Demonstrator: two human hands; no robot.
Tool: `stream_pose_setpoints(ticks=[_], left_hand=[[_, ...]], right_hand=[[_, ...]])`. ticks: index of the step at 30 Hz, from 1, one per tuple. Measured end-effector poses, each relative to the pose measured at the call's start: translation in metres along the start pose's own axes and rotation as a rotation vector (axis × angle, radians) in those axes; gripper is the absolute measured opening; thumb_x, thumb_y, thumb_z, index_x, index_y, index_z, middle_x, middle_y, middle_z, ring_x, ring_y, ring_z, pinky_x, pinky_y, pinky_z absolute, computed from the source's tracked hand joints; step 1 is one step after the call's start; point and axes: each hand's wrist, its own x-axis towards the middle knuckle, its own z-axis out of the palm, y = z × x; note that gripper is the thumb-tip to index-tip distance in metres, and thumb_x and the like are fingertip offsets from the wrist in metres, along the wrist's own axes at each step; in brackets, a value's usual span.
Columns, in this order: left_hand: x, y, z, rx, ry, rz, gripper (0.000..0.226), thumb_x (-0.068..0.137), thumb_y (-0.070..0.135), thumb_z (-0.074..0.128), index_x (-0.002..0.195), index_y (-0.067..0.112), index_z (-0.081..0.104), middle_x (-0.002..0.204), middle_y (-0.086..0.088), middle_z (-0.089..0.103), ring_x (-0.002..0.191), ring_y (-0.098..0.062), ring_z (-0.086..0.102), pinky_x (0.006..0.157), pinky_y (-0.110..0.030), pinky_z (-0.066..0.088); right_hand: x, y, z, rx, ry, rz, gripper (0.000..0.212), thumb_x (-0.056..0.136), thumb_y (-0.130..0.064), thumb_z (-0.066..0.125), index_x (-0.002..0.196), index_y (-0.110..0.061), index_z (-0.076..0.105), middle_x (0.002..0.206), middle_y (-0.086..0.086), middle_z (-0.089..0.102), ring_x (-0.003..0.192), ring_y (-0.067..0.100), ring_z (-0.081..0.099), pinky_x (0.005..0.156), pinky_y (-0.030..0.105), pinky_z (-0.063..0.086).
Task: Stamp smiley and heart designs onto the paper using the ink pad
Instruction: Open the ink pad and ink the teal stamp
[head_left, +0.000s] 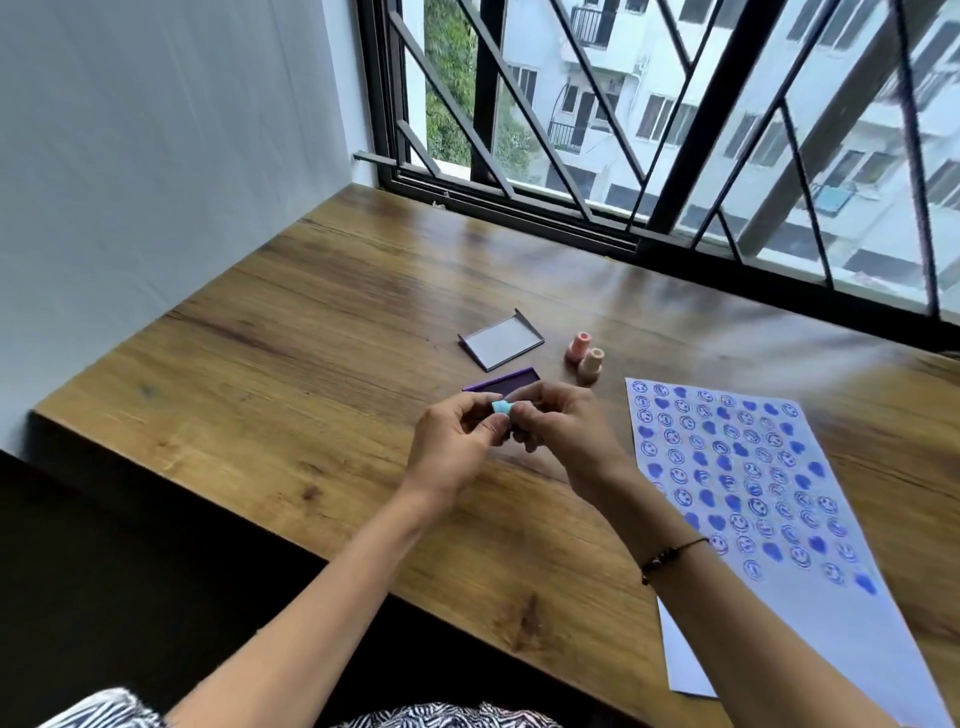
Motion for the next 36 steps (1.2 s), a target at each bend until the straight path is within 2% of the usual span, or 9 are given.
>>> stream_pose_setpoints(ticks=[3, 7, 10, 13, 16, 27, 32, 34, 36], left_hand=[[0.003, 0.000, 0.001, -0.169, 0.031, -0.109, 0.012, 0.081, 0.000, 0.059, 0.080, 0.010, 0.065, 0.069, -0.004, 0.064, 0.052, -0.003, 0.061, 0.056, -0.014, 0.054], [0.007, -0.004, -0.009, -0.316, 0.087, -0.159, 0.023, 0.084, -0.003, 0.053, 0.066, 0.010, 0.061, 0.060, -0.007, 0.058, 0.041, -0.002, 0.056, 0.047, -0.011, 0.049], [0.008, -0.012, -0.011, -0.300, 0.093, -0.132, 0.020, 0.083, -0.003, 0.054, 0.070, 0.010, 0.061, 0.059, -0.005, 0.059, 0.043, -0.002, 0.056, 0.049, -0.010, 0.050], [0.007, -0.021, -0.007, -0.274, 0.128, -0.113, 0.011, 0.084, -0.002, 0.054, 0.085, 0.006, 0.061, 0.064, -0.006, 0.059, 0.044, -0.001, 0.056, 0.050, -0.011, 0.049], [0.011, -0.028, -0.003, -0.239, 0.165, -0.113, 0.013, 0.084, 0.000, 0.055, 0.094, 0.004, 0.062, 0.066, -0.003, 0.061, 0.044, 0.000, 0.055, 0.050, -0.010, 0.049], [0.016, -0.031, -0.001, -0.264, 0.152, -0.134, 0.014, 0.085, 0.002, 0.055, 0.095, 0.006, 0.062, 0.068, -0.003, 0.063, 0.051, -0.002, 0.060, 0.058, -0.014, 0.053], [0.015, -0.028, -0.002, -0.273, 0.148, -0.103, 0.016, 0.086, 0.002, 0.053, 0.100, 0.002, 0.061, 0.068, -0.003, 0.061, 0.050, 0.000, 0.057, 0.058, -0.011, 0.051], [0.014, -0.029, -0.003, -0.283, 0.148, -0.092, 0.017, 0.086, 0.002, 0.053, 0.102, 0.001, 0.060, 0.069, -0.004, 0.061, 0.049, 0.001, 0.058, 0.059, -0.011, 0.051], [0.014, -0.030, -0.004, -0.281, 0.155, -0.083, 0.020, 0.085, 0.002, 0.054, 0.104, 0.000, 0.060, 0.070, -0.004, 0.062, 0.050, 0.001, 0.059, 0.060, -0.011, 0.052]], right_hand=[[0.003, -0.001, 0.004, -0.155, 0.062, -0.064, 0.013, 0.082, 0.001, 0.058, 0.082, -0.010, 0.065, 0.069, 0.010, 0.061, 0.058, 0.017, 0.054, 0.052, 0.025, 0.045], [0.012, -0.011, -0.007, -0.573, 0.211, -0.305, 0.015, 0.076, 0.001, 0.062, 0.085, -0.009, 0.069, 0.075, -0.001, 0.064, 0.062, 0.007, 0.048, 0.058, 0.008, 0.032], [0.030, -0.016, -0.012, -0.795, 0.206, -0.368, 0.019, 0.075, 0.005, 0.058, 0.090, -0.004, 0.067, 0.095, 0.016, 0.068, 0.080, 0.025, 0.056, 0.063, 0.020, 0.025], [0.041, -0.006, -0.001, -1.025, 0.062, -0.373, 0.020, 0.077, 0.002, 0.055, 0.096, -0.001, 0.063, 0.105, 0.019, 0.064, 0.097, 0.032, 0.055, 0.077, 0.028, 0.036], [0.040, 0.005, 0.011, -1.183, -0.016, -0.410, 0.019, 0.076, -0.001, 0.053, 0.094, -0.001, 0.057, 0.105, 0.020, 0.060, 0.099, 0.032, 0.051, 0.078, 0.036, 0.043], [0.046, 0.001, 0.008, -1.247, -0.096, -0.424, 0.020, 0.075, -0.001, 0.055, 0.095, -0.002, 0.060, 0.101, 0.019, 0.062, 0.093, 0.031, 0.055, 0.066, 0.031, 0.039], [0.057, -0.007, -0.005, -1.002, -0.074, -0.210, 0.021, 0.073, -0.001, 0.057, 0.089, -0.007, 0.070, 0.103, 0.016, 0.068, 0.094, 0.028, 0.059, 0.073, 0.024, 0.043], [0.060, -0.012, -0.012, -0.858, -0.012, -0.145, 0.020, 0.072, -0.001, 0.061, 0.088, -0.007, 0.072, 0.099, 0.016, 0.070, 0.084, 0.020, 0.056, 0.056, 0.009, 0.035], [0.060, -0.014, -0.010, -0.836, 0.064, -0.194, 0.020, 0.071, -0.001, 0.062, 0.087, -0.007, 0.072, 0.095, 0.017, 0.071, 0.079, 0.021, 0.056, 0.053, 0.015, 0.031]])
